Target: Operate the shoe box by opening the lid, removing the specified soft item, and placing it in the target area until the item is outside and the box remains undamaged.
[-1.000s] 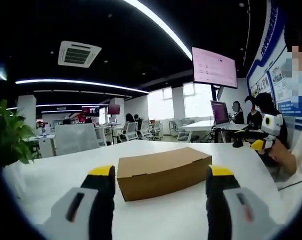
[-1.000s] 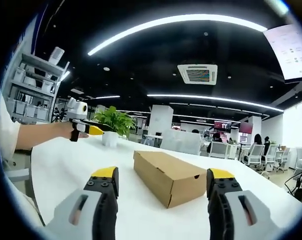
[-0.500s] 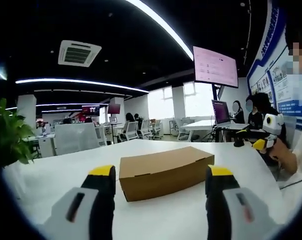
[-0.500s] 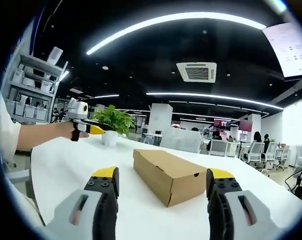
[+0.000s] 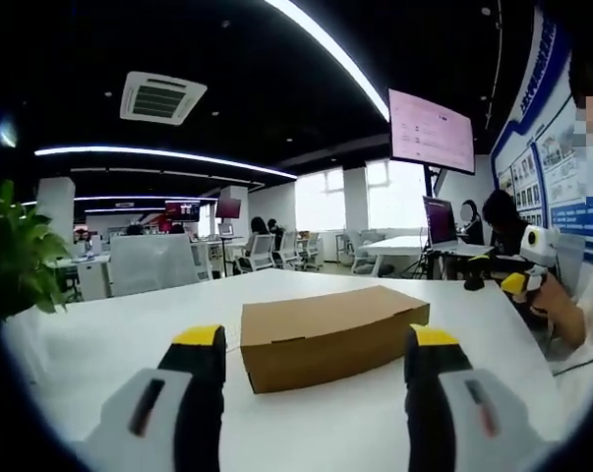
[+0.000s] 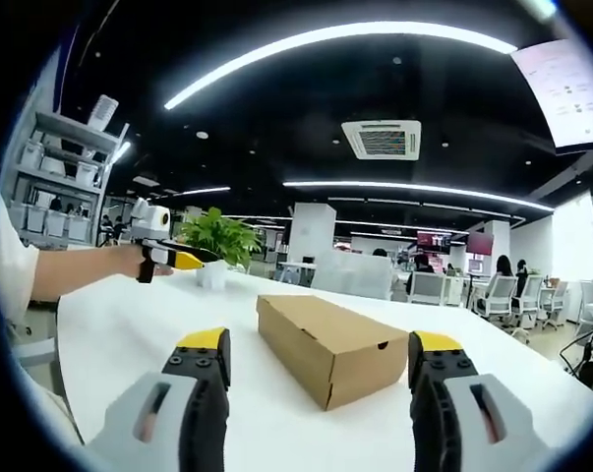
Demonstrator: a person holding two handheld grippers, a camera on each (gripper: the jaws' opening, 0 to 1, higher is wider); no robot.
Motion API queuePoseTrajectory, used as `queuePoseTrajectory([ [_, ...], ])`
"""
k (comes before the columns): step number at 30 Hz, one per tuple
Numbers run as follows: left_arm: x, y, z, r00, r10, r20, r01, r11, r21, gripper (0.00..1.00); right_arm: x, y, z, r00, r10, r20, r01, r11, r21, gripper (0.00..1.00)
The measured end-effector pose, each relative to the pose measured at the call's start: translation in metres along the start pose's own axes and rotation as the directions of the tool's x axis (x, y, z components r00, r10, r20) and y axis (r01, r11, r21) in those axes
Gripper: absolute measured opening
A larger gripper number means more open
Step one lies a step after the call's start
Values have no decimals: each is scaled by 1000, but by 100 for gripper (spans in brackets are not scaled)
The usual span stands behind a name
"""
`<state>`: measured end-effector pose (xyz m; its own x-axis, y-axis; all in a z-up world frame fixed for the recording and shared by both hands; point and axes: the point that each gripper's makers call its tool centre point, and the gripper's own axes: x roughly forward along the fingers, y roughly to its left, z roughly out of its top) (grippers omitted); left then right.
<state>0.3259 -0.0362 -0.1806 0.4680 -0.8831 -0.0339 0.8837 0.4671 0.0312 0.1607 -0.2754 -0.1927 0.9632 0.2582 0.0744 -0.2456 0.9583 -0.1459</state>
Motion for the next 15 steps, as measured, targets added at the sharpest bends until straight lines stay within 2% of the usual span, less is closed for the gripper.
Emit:
queuePoseTrajectory([
  [15,12,1,-8,999,-30,-33,30,1000,7,77,13,2,3,1000,12,3,-12,1000,10,76],
])
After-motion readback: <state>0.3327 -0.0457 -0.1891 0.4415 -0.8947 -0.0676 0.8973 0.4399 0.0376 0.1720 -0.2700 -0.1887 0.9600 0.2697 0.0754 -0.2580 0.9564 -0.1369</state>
